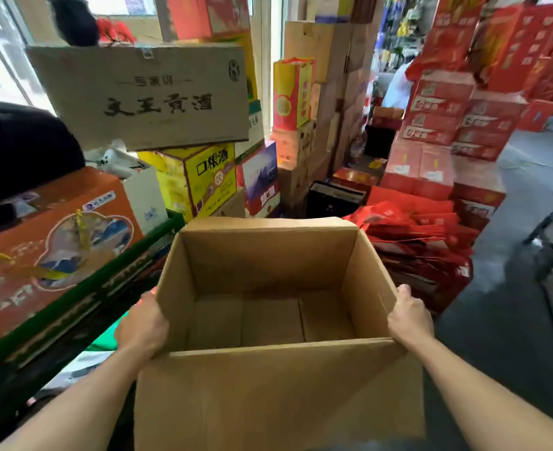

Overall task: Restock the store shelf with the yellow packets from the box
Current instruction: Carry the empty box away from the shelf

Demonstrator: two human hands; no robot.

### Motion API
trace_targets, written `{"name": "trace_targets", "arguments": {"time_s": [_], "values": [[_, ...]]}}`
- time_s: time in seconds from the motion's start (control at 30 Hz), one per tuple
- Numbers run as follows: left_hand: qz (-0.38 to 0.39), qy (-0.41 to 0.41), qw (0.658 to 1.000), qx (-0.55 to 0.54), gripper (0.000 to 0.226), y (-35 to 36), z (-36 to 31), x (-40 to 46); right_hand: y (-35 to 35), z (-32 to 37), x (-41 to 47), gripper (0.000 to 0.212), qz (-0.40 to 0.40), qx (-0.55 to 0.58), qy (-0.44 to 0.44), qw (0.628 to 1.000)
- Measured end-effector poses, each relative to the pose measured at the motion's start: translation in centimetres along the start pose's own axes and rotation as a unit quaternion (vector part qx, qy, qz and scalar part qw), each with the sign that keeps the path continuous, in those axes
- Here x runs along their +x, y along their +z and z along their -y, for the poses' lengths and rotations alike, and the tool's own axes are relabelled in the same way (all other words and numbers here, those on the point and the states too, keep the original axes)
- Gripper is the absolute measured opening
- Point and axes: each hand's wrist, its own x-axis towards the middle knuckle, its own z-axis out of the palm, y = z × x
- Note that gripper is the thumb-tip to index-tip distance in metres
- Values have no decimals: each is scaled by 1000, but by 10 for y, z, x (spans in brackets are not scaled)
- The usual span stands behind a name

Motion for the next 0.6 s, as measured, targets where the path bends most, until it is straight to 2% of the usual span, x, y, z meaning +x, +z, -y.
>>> {"name": "trace_targets", "arguments": {"time_s": [0.2,0.6], "values": [[8,5,1000,22,18,5,-58,42,1,4,63,26,14,-5,24,1000],[17,50,998,31,21,28,-115,149,19,27,140,19,9,3,67,998]]}}
